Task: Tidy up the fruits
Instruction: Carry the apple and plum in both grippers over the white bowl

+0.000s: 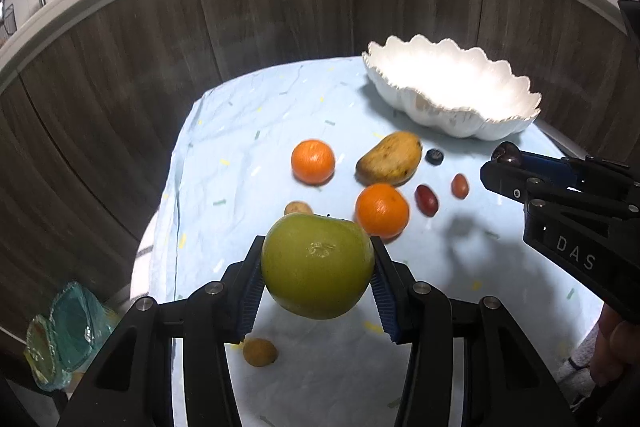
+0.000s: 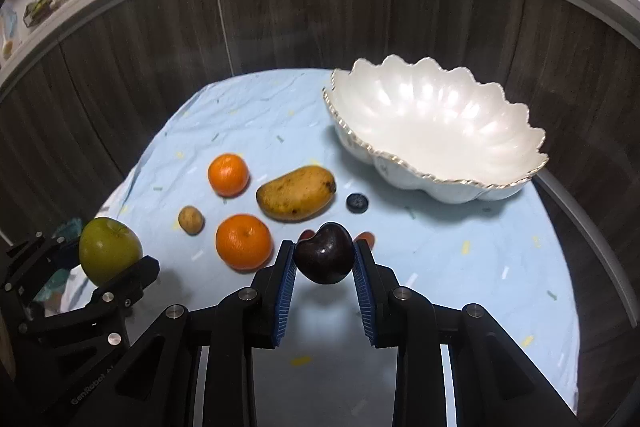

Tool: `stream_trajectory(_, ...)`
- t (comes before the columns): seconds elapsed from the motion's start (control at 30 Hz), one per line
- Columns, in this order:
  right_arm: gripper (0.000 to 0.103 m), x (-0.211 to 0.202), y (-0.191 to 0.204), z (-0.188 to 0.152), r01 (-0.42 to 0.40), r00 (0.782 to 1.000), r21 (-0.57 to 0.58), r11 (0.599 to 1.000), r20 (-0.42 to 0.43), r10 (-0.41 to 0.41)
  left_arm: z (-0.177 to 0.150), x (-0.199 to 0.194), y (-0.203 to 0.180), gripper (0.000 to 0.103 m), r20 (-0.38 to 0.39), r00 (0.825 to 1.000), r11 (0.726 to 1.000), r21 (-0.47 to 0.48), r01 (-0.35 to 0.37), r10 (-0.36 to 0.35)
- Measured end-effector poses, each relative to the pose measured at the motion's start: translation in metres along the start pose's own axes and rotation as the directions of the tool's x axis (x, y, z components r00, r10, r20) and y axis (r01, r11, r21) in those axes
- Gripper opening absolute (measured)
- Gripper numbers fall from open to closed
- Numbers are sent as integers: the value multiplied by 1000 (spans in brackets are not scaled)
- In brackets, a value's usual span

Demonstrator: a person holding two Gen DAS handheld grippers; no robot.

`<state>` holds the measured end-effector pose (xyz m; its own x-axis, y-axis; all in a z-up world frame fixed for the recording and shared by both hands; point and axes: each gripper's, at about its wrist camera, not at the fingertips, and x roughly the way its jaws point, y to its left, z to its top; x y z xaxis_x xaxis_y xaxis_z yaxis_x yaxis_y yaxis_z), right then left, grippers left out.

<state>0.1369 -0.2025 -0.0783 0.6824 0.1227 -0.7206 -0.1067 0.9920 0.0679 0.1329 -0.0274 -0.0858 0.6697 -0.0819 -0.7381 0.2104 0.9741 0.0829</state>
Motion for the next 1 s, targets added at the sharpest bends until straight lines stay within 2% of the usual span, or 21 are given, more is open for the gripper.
stream_trajectory(0.47,30,-22,-33,26,33,998,53,998,59,-36,42,-14,-22,48,57,998,999,38,18,-20)
stream_trajectory(1.0,30,-26,-87,65,114,985,114,987,118,-127,111,4,-67,48,118,986,990,87,112,-122)
